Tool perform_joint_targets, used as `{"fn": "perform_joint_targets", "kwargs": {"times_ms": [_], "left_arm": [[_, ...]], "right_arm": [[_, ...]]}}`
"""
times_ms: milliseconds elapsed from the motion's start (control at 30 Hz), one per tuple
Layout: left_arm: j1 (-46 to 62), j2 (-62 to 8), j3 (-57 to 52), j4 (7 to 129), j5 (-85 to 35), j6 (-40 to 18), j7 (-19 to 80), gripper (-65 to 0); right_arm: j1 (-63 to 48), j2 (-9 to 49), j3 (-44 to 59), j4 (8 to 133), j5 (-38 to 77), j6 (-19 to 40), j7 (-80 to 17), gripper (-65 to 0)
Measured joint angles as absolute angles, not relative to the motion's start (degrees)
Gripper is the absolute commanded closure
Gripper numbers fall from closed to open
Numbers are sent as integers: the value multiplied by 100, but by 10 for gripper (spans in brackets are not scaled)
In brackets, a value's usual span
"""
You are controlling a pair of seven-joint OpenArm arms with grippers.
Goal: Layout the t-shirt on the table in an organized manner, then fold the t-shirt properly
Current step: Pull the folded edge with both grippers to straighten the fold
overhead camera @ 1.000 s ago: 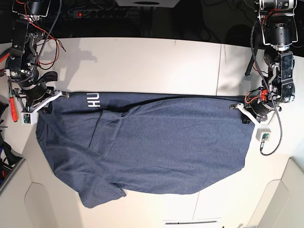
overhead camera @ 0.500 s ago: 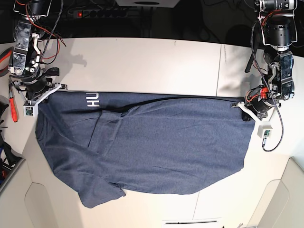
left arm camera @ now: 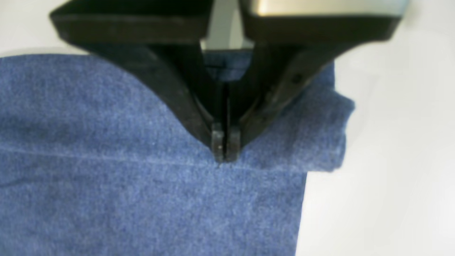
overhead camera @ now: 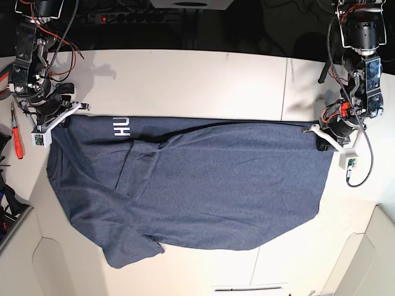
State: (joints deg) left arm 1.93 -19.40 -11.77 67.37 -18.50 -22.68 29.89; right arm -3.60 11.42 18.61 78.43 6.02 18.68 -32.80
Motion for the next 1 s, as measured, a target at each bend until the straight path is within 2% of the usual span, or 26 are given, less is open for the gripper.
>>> {"fn": "perform_joint_targets", "kwargs": {"times_ms": [233,400,700,1000], "left_arm": [[1031,-1949,-1262,7594,-1890,-2117,3063,0],[1509,-1933,-1717,7867,-1959,-2178,3081,0],[1820,-1922,-2687,7907,-2233,-2399,3411,0],[1874,-1922,-2869,7883,-2659,-2615,3599,0]], "right_arm": [[-753,1168,1863,8012,1201,2213,-3240,0],[-1096,1166,1863,8409,1194,2276,-3409,0],[-1747,1479,1839,9085,1192,2314,-3837,0],[-2106,1494,1879,9135,1586,2270,-4010,0]]}}
